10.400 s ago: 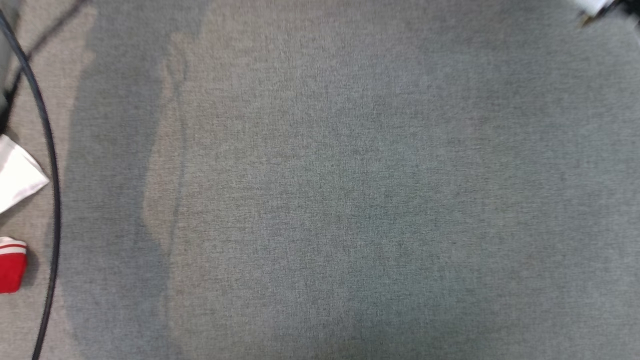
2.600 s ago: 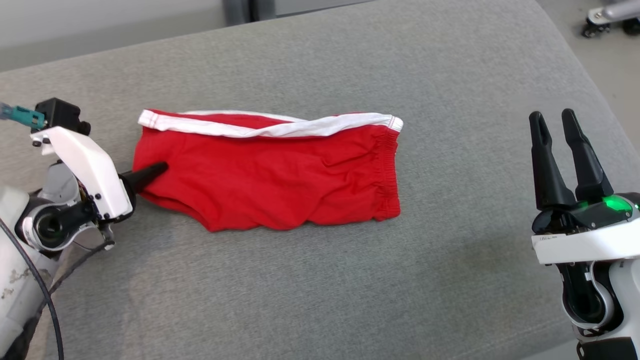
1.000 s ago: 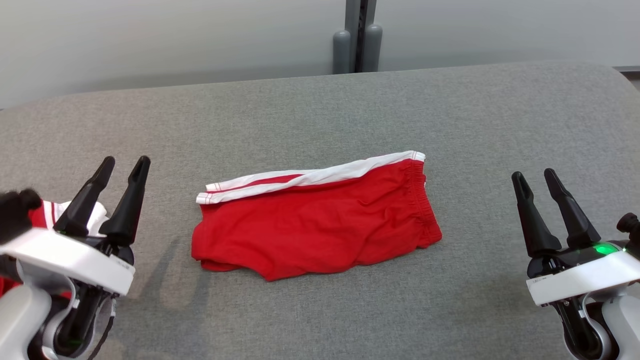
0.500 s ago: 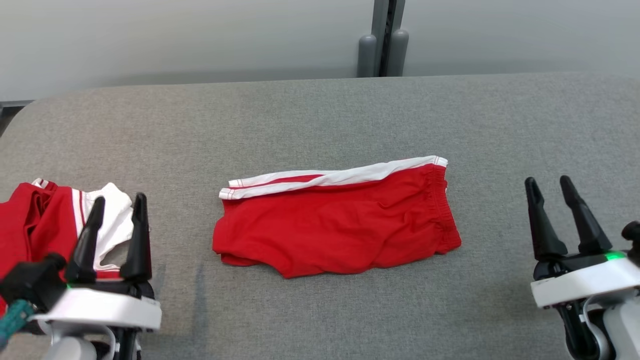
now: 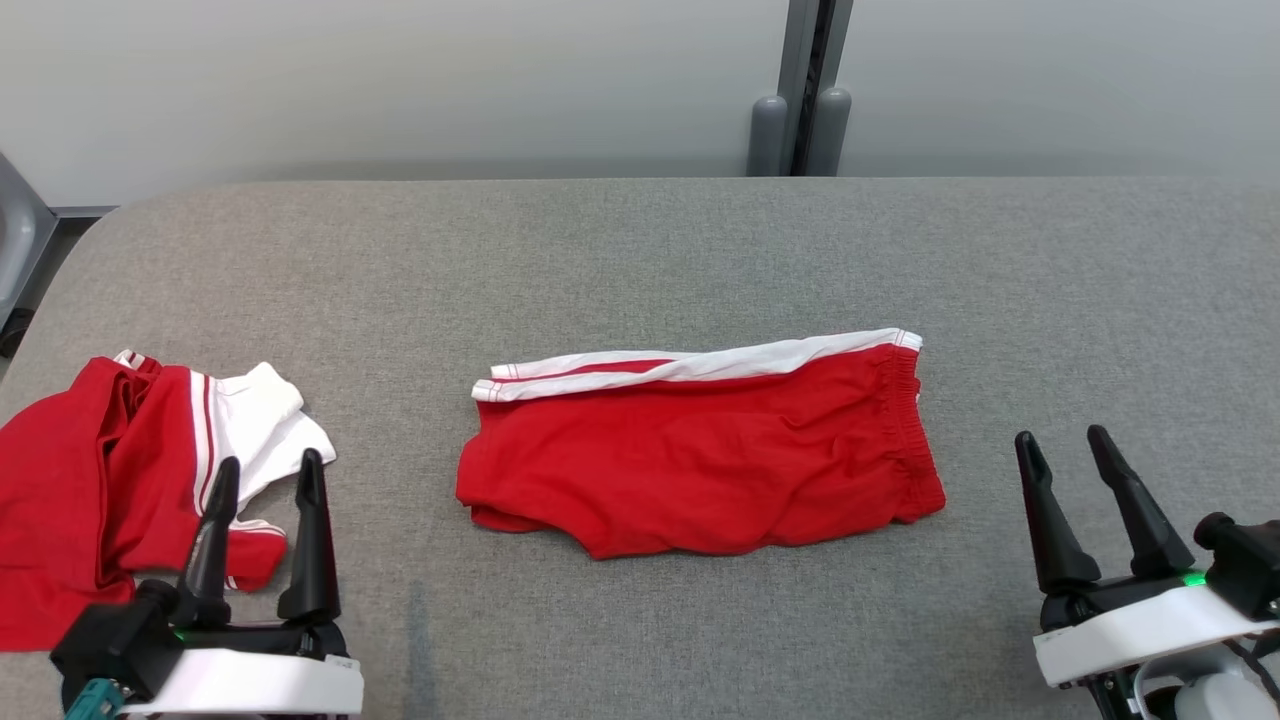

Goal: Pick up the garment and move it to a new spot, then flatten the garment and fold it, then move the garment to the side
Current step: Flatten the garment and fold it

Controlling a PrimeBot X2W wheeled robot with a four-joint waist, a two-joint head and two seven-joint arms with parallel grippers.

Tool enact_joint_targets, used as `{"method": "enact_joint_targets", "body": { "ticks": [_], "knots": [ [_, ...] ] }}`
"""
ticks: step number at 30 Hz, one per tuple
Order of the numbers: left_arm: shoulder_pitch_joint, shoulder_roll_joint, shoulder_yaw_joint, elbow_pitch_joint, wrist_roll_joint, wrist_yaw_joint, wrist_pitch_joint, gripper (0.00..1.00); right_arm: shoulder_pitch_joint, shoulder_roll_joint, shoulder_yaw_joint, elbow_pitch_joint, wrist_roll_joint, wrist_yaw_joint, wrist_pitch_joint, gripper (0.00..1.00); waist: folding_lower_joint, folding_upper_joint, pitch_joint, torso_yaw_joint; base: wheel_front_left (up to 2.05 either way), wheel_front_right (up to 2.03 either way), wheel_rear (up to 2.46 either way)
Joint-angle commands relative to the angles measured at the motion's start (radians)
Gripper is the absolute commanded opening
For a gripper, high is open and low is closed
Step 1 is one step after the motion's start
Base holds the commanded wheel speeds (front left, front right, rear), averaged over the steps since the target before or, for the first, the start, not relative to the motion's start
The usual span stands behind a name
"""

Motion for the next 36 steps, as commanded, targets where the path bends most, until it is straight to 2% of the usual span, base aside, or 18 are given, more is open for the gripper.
{"method": "enact_joint_targets", "body": {
  "ticks": [1, 8, 15, 21, 29, 36],
  "knots": [
    [0.007, -0.009, 0.010, 0.006, 0.013, -0.014, -0.002, 1.00, 0.003, -0.002, 0.003, 0.006, -0.005, 0.000, -0.004, 1.00, 0.0000, 0.0000, 0.000, 0.001, 0.00, 0.00, 0.00],
    [-0.001, -0.073, 0.061, 0.036, 0.068, -0.086, -0.002, 1.00, -0.081, -0.013, 0.063, 0.131, 0.026, 0.000, 0.043, 1.00, 0.0000, 0.0000, 0.009, -0.001, 0.00, 0.00, 0.00],
    [-0.031, -0.100, 0.068, 0.062, 0.098, -0.120, -0.002, 1.00, -0.216, -0.037, 0.127, 0.274, 0.097, 0.000, 0.131, 1.00, 0.0000, 0.0000, 0.020, 0.029, 0.00, 0.00, 0.00],
    [-0.048, -0.109, 0.047, 0.083, 0.108, -0.136, -0.002, 1.00, -0.304, -0.040, 0.135, 0.394, 0.166, 0.000, 0.223, 1.00, 0.0000, 0.0000, 0.026, 0.066, 0.00, 0.00, 0.00],
    [-0.073, -0.114, 0.030, 0.104, 0.105, -0.145, -0.002, 1.00, -0.388, 0.000, 0.105, 0.569, 0.246, 0.001, 0.351, 1.00, 0.0000, 0.0000, 0.046, 0.112, 0.00, 0.00, 0.00],
    [-0.072, -0.116, 0.029, 0.113, 0.103, -0.149, -0.002, 1.00, -0.419, 0.035, 0.088, 0.745, 0.335, -0.001, 0.582, 1.00, 0.0000, 0.0000, 0.049, 0.130, 0.00, 0.00, 0.00]
  ]
}}
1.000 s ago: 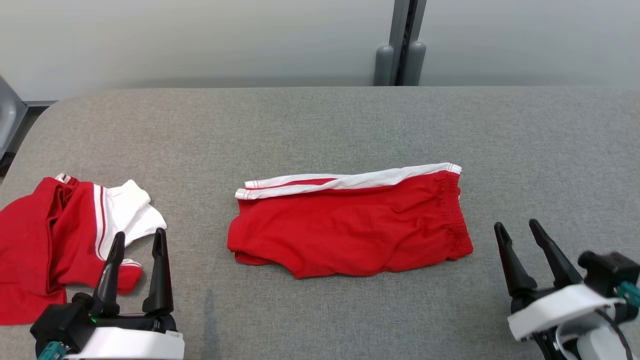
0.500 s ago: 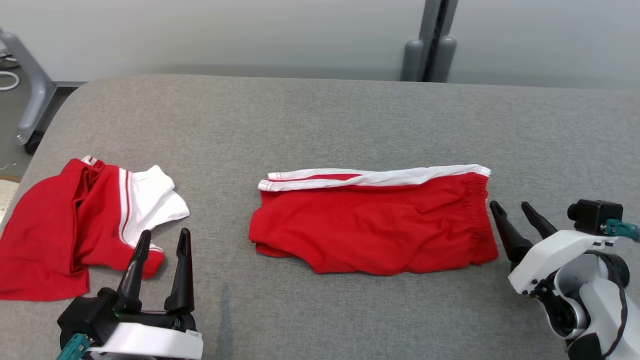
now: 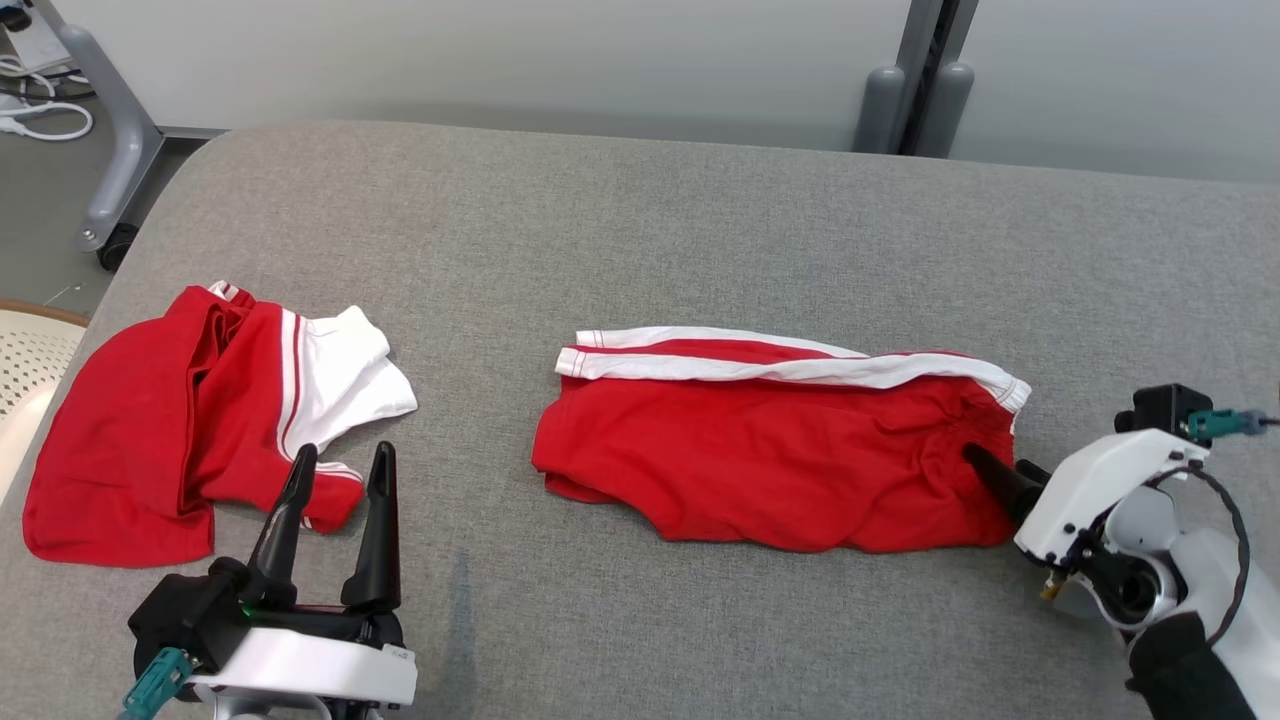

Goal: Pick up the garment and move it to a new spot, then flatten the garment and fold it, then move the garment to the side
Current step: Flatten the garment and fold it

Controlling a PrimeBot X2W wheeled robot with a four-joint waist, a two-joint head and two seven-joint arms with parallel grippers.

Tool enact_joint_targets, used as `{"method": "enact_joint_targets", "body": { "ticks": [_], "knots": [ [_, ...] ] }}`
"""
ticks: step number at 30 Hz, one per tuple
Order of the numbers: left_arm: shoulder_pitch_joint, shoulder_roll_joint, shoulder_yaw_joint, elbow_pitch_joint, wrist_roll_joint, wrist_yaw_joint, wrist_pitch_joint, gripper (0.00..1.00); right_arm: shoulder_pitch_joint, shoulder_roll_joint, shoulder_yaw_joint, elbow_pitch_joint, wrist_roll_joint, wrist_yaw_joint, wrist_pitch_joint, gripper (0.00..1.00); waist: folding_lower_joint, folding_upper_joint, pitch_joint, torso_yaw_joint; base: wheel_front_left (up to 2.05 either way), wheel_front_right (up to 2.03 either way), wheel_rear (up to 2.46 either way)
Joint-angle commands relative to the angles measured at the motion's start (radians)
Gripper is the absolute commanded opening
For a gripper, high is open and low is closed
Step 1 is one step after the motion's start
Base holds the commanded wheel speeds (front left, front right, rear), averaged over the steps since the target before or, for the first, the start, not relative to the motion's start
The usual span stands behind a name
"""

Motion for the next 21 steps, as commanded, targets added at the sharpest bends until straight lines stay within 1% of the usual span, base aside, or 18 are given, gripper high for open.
{"method": "enact_joint_targets", "body": {
  "ticks": [1, 5, 9, 10, 11, 13, 18, 21],
  "knots": [
    [-0.010, 0.002, 0.003, 0.000, 0.000, -0.004, -0.002, 1.00, 0.027, 0.020, 0.016, 0.051, 0.008, -0.004, 0.066, 1.00, 0.0000, 0.0000, 0.000, 0.001, 0.00, 0.00, 0.00],
    [-0.014, 0.002, 0.002, 0.005, -0.007, -0.004, -0.002, 1.00, -0.001, 0.032, 0.000, 0.075, 0.029, -0.004, 0.109, 1.00, 0.0000, 0.0000, -0.002, 0.001, 0.00, 0.00, 0.00],
    [-0.017, 0.002, 0.001, 0.010, -0.012, -0.005, -0.002, 1.00, -0.012, 0.034, 0.000, 0.070, 0.030, -0.004, 0.097, 1.00, 0.0000, 0.0000, -0.003, -0.001, 0.00, 0.00, 0.00],
    [-0.018, 0.002, 0.001, 0.012, -0.013, -0.005, -0.002, 1.00, -0.012, 0.036, 0.003, 0.062, 0.033, -0.004, 0.092, 0.91, 0.0000, 0.0000, -0.004, -0.001, 0.00, 0.00, 0.00],
    [-0.019, 0.002, 0.001, 0.014, -0.015, -0.005, -0.002, 1.00, -0.010, 0.036, 0.002, 0.050, 0.038, -0.004, 0.083, 0.48, 0.0000, 0.0000, -0.004, -0.002, 0.00, 0.00, 0.00],
    [-0.022, 0.002, 0.002, 0.017, -0.017, -0.006, -0.002, 1.00, -0.007, 0.030, -0.002, 0.026, 0.050, -0.002, 0.060, 0.00, 0.0000, 0.0000, -0.005, -0.005, 0.00, 0.00, 0.00],
    [-0.016, 0.002, 0.007, 0.023, -0.013, -0.007, -0.002, 1.00, 0.001, 0.011, 0.000, -0.015, 0.086, -0.002, 0.039, 0.00, 0.0000, 0.0000, -0.016, -0.021, 0.00, 0.00, 0.00],
    [-0.014, 0.002, 0.003, 0.028, -0.010, -0.009, -0.002, 1.00, 0.009, -0.007, 0.001, -0.041, 0.115, -0.002, 0.054, 0.00, 0.0000, 0.0000, -0.026, -0.030, 0.00, 0.00, 0.00]
  ]
}}
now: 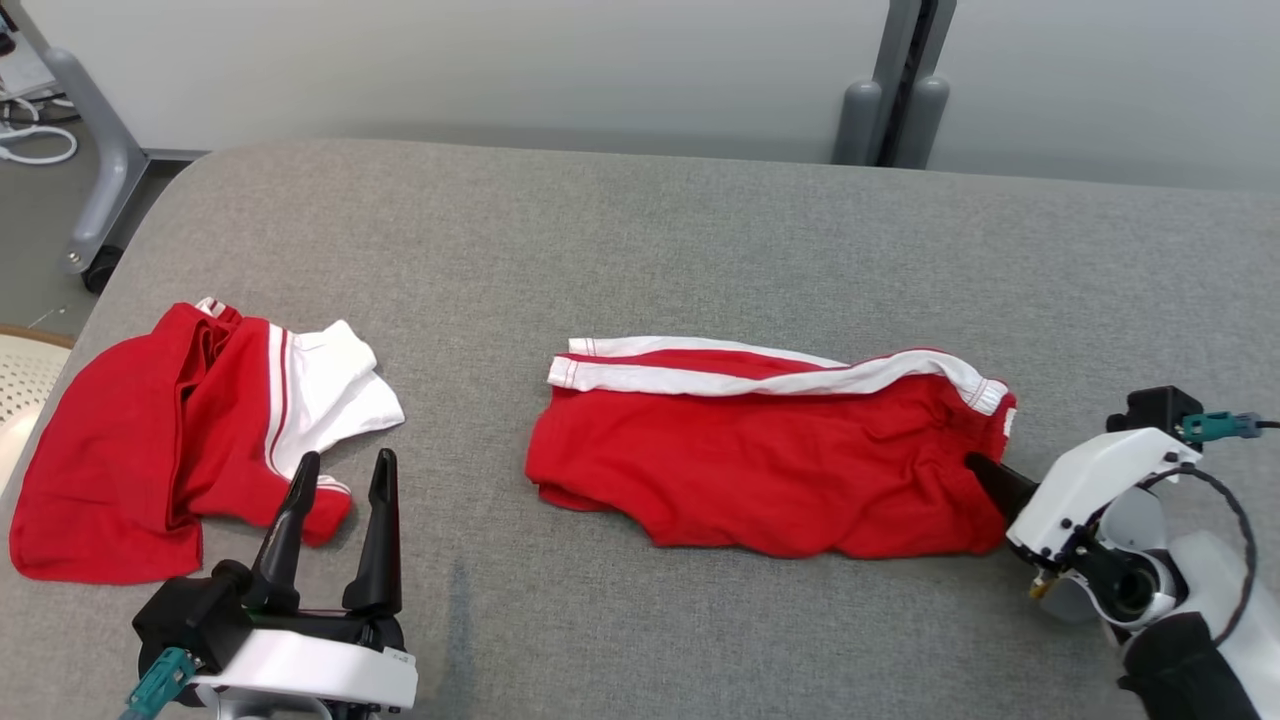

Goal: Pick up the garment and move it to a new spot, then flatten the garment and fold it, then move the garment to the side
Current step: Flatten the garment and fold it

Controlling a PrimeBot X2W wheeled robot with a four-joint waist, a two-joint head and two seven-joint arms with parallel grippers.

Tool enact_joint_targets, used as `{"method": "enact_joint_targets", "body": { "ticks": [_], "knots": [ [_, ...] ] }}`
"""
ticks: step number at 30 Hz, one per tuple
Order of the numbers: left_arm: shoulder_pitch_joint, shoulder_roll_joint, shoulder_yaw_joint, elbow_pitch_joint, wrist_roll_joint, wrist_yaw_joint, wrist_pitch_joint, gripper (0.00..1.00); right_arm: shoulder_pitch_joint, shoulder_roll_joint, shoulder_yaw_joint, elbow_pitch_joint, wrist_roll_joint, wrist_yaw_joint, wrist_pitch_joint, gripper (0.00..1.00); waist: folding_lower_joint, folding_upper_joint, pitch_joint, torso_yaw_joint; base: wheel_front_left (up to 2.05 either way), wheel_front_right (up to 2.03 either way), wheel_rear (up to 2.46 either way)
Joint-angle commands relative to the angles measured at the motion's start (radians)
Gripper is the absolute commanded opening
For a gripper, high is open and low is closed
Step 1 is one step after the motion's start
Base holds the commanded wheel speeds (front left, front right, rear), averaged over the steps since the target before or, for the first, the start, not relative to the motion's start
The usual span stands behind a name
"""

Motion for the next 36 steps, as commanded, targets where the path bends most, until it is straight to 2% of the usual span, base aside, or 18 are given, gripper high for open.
{"method": "enact_joint_targets", "body": {
  "ticks": [1, 8, 13, 21, 26, 30, 36],
  "knots": [
    [-0.010, 0.003, 0.000, 0.000, 0.001, -0.005, -0.002, 1.00, 0.016, -0.019, 0.002, -0.009, 0.008, 0.000, 0.007, 0.00, 0.0000, 0.0000, -0.006, -0.005, 0.00, 0.00, 0.00],
    [0.002, 0.003, -0.002, 0.012, 0.006, -0.006, -0.002, 1.00, 0.055, -0.111, 0.027, -0.090, 0.059, 0.000, 0.079, 0.00, 0.0000, 0.0000, -0.024, -0.023, 0.00, 0.00, 0.00],
    [0.004, 0.003, -0.007, 0.022, 0.009, -0.007, -0.002, 1.00, 0.080, -0.121, 0.040, -0.174, 0.143, 0.000, 0.169, 0.00, 0.0000, 0.0000, -0.036, -0.033, 0.00, 0.00, 0.00],
    [0.005, 0.003, -0.027, 0.038, -0.005, -0.007, -0.002, 1.00, 0.123, -0.077, -0.004, -0.329, 0.362, 0.000, 0.272, 0.00, 0.0000, 0.0000, -0.046, -0.020, 0.00, 0.00, 0.00],
    [-0.008, 0.003, -0.038, 0.050, -0.014, -0.007, -0.002, 1.00, 0.113, -0.021, -0.042, -0.349, 0.470, 0.000, 0.304, 0.00, 0.0000, 0.0000, -0.039, 0.001, 0.00, 0.00, 0.00],
    [-0.023, 0.003, -0.048, 0.059, -0.020, -0.007, -0.002, 1.00, 0.084, 0.023, -0.056, -0.327, 0.514, 0.000, 0.310, 0.00, 0.0000, 0.0000, -0.030, 0.026, 0.00, 0.00, 0.00],
    [-0.026, 0.003, -0.059, 0.066, -0.035, -0.007, -0.002, 1.00, 0.043, 0.057, -0.037, -0.285, 0.506, 0.000, 0.301, 0.00, 0.0000, 0.0000, -0.016, 0.061, 0.00, 0.00, 0.00]
  ]
}}
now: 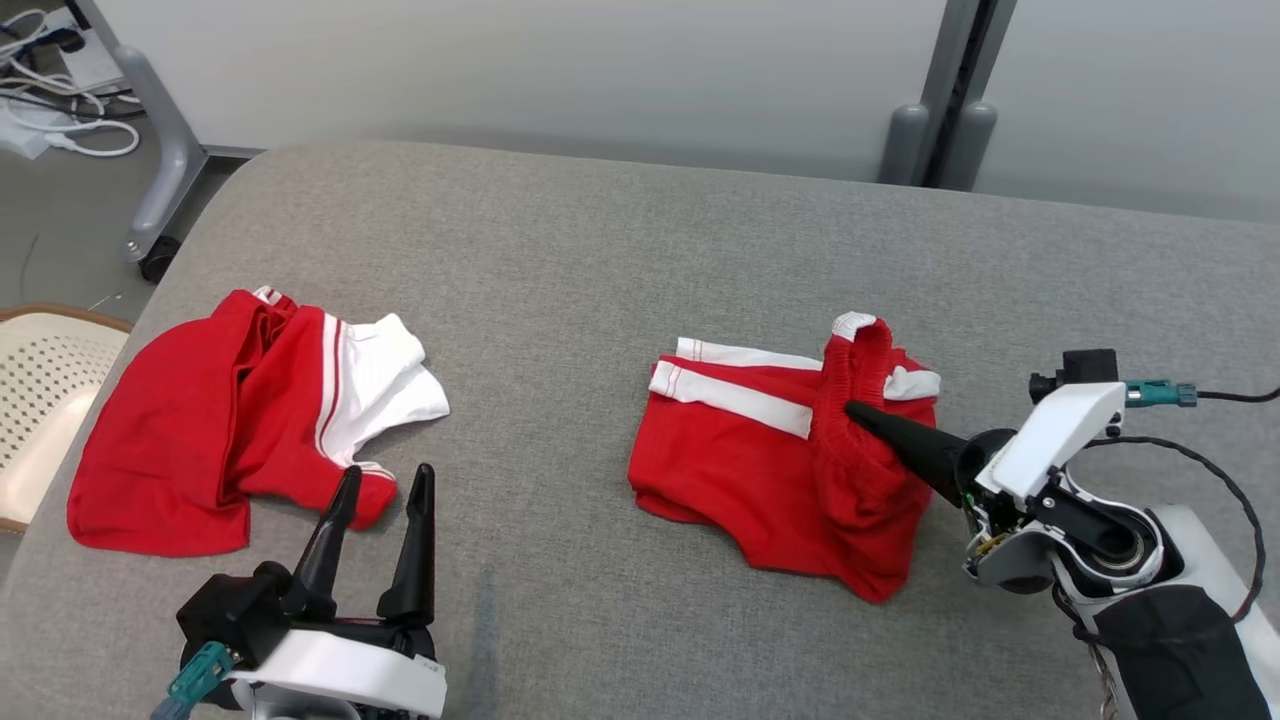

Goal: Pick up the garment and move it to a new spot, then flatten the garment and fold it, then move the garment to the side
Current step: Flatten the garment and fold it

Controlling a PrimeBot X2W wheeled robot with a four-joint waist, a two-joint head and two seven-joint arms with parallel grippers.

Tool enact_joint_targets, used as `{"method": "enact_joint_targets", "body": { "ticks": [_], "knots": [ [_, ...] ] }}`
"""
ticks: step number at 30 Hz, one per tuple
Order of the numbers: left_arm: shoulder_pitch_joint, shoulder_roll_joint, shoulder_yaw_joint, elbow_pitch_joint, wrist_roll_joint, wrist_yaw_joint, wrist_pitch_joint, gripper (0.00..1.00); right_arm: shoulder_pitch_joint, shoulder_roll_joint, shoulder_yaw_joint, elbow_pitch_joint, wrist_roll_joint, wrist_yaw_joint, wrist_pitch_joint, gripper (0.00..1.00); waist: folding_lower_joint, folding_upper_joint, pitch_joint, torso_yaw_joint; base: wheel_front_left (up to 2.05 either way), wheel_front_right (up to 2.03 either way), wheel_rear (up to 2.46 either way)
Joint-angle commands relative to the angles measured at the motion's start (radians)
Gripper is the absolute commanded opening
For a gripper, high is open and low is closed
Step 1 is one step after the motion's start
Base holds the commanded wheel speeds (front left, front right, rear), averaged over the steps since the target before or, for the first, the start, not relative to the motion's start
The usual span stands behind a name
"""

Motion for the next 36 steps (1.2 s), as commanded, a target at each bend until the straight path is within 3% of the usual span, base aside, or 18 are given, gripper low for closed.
{"method": "enact_joint_targets", "body": {
  "ticks": [1, 13, 18, 19, 28, 36],
  "knots": [
    [-0.009, 0.004, 0.000, 0.003, -0.010, -0.004, -0.002, 1.00, -0.016, 0.002, 0.008, 0.013, -0.012, 0.001, -0.001, 0.00, 0.0000, 0.0000, 0.007, 0.015, 0.00, 0.00, 0.00],
    [-0.021, 0.003, -0.034, 0.013, -0.045, 0.002, -0.002, 1.00, -0.119, 0.042, 0.040, 0.188, -0.041, 0.001, -0.041, 0.00, 0.0000, 0.0000, 0.015, 0.085, 0.00, 0.00, 0.00],
    [-0.023, 0.003, -0.032, 0.015, -0.046, 0.004, -0.002, 1.00, -0.146, 0.055, 0.047, 0.227, -0.027, 0.001, -0.048, 0.53, 0.0000, 0.0000, 0.019, 0.091, 0.00, 0.00, 0.00],
    [-0.024, 0.003, -0.030, 0.015, -0.046, 0.005, -0.002, 1.00, -0.152, 0.057, 0.049, 0.235, -0.024, 0.001, -0.049, 0.97, 0.0000, 0.0000, 0.020, 0.090, 0.00, 0.00, 0.00],
    [-0.021, 0.004, -0.026, 0.024, -0.033, 0.005, -0.002, 1.00, -0.154, 0.068, 0.048, 0.156, 0.047, 0.001, -0.070, 1.00, 0.0000, 0.0000, 0.002, 0.061, 0.00, 0.00, 0.00],
    [-0.004, 0.003, -0.011, 0.022, -0.020, 0.003, -0.002, 1.00, -0.060, -0.051, 0.048, -0.079, -0.021, 0.001, -0.159, 1.00, 0.0000, 0.0000, -0.027, 0.008, 0.00, 0.00, 0.00]
  ]
}}
